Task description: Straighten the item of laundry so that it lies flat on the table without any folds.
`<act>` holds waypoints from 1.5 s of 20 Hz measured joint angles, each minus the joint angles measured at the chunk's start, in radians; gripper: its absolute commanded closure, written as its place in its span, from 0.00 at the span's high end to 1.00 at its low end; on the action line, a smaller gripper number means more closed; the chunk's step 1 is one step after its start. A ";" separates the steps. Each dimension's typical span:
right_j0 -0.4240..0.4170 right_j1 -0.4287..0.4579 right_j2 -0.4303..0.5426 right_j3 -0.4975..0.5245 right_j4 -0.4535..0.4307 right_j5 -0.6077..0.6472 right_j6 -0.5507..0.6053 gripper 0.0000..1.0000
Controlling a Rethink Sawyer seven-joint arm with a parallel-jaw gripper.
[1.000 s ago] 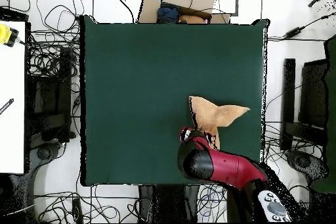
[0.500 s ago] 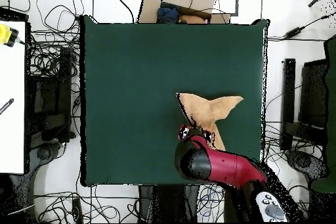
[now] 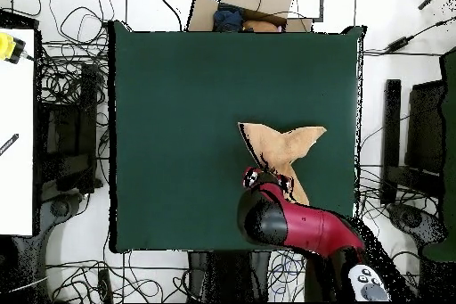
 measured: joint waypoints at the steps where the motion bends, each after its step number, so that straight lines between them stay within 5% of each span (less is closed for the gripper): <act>1: 0.000 0.000 0.000 0.001 0.001 0.000 0.000 0.00; 30: 0.010 -0.004 0.001 0.025 0.016 0.000 0.000 0.00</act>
